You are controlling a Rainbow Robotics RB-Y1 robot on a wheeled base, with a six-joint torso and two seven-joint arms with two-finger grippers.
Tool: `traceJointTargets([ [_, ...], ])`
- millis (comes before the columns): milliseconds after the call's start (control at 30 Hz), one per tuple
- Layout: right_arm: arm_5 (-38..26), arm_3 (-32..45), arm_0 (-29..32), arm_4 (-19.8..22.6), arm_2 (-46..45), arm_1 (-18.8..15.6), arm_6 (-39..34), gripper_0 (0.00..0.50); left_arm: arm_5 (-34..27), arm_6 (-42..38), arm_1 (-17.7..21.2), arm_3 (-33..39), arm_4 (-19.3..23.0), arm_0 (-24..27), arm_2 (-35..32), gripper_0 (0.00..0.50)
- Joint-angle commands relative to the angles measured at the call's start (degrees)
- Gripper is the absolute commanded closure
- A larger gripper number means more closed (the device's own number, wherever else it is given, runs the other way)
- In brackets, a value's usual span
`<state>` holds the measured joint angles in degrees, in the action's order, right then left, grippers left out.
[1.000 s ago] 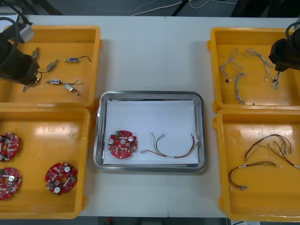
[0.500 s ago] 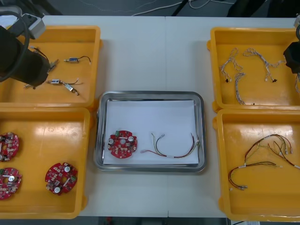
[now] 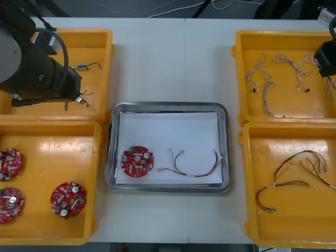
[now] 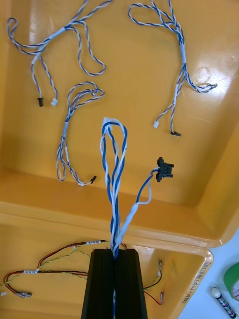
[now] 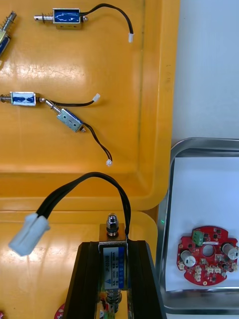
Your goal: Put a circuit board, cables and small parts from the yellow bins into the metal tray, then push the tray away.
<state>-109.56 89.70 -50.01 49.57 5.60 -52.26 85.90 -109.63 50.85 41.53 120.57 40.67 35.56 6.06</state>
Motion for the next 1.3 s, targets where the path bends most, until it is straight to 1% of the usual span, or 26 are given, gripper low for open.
traceJointTargets([
  [33,-0.39,5.04,-0.52,0.7,-2.79,-0.65,0.68,0.5,-0.37,3.55,-4.79,-0.77,-5.78,0.56,3.17,0.5],
  [133,0.04,9.08,1.59,-0.44,-5.08,0.94,1.38,0.5,-0.37,3.55,-7.25,-1.48,-7.8,1.0,4.04,0.5],
  [267,0.31,13.13,4.14,-1.15,-6.39,2.34,2.87,0.5,-0.37,3.46,-9.89,-1.56,-8.5,1.53,4.75,0.5],
  [400,1.54,16.29,6.16,-1.41,-6.39,2.96,4.28,0.5,-0.37,3.46,-11.65,-1.56,-9.29,1.53,5.8,0.5],
  [567,4.26,20.07,9.23,-2.29,-6.39,3.48,6.3,0.5,-0.37,3.81,-14.11,-2.18,-12.37,1.35,8.79,0.5],
  [600,4.7,20.33,9.67,-2.29,-6.39,3.48,7.0,0.5,-0.37,3.9,-14.28,-2.27,-12.72,1.35,9.32,0.5],
  [700,6.9,21.3,11.78,-2.81,-6.57,3.57,12.37,0.5,-0.37,3.99,-14.9,-2.53,-13.16,0.91,11.16,0.5],
  [867,9.71,22.18,14.33,-2.81,-6.83,3.66,17.02,0.5,-0.37,4.52,-15.87,-2.79,-13.78,0.38,12.83,0.5],
  [1033,12.7,24.82,17.41,-3.43,-6.83,3.92,17.99,0.5,-0.37,5.31,-17.1,-3.85,-15.53,0.29,14.68,0.5],
  [1300,17.45,28.51,21.71,-2.64,-6.83,4.36,19.13,0.5,-0.37,6.89,-19.73,-8.33,-18.79,0.38,16.26,0.5],
])
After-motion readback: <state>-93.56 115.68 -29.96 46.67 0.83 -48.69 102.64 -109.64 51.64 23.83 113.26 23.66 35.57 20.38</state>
